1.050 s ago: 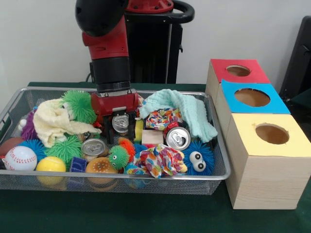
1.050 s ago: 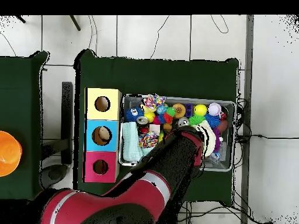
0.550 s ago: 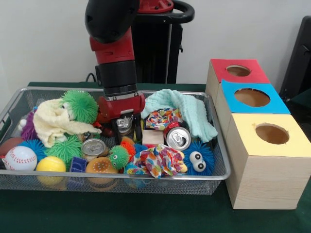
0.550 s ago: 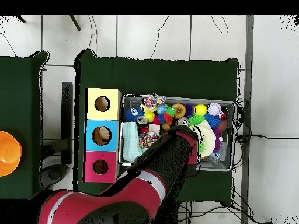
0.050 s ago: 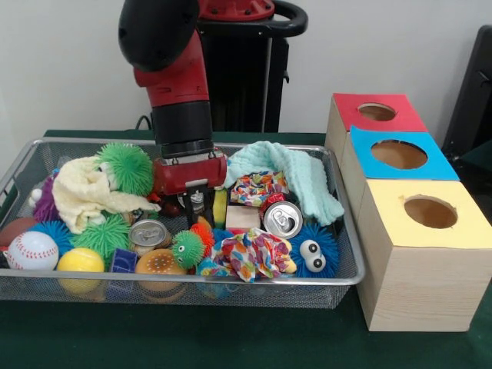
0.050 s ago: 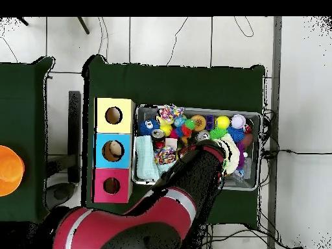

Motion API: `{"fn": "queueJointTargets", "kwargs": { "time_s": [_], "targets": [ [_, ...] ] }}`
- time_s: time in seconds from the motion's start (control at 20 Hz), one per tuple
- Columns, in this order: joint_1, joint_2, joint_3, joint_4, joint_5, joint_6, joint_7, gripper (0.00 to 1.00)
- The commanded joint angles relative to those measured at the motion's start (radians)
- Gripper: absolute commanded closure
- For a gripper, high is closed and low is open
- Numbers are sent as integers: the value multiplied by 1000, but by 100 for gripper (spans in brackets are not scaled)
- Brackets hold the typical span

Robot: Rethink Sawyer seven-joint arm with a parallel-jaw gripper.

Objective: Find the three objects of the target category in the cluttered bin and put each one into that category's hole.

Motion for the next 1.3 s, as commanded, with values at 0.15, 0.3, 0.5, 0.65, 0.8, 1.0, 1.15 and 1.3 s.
{"fn": "queueJointTargets", "kwargs": {
  "time_s": [0.15, 0.3, 0.5, 0.65, 0.8, 1.0, 1.15, 1.3],
  "targets": [
    [-65, 2, 156, 33, 173, -113, -216, 100],
    [-61, 3, 148, 29, 172, -117, -213, 100],
    [-50, -3, 137, 32, 156, -103, -168, 100],
    [-20, -21, 117, 34, 86, -61, -73, 100],
    [13, -43, 94, 38, 6, -37, 30, 100],
    [44, -67, 74, 44, -69, -20, 128, 100],
    [69, -85, 60, 50, -129, -13, 203, 100],
    [88, -104, 44, 55, -170, -11, 252, 100]
  ]
}}
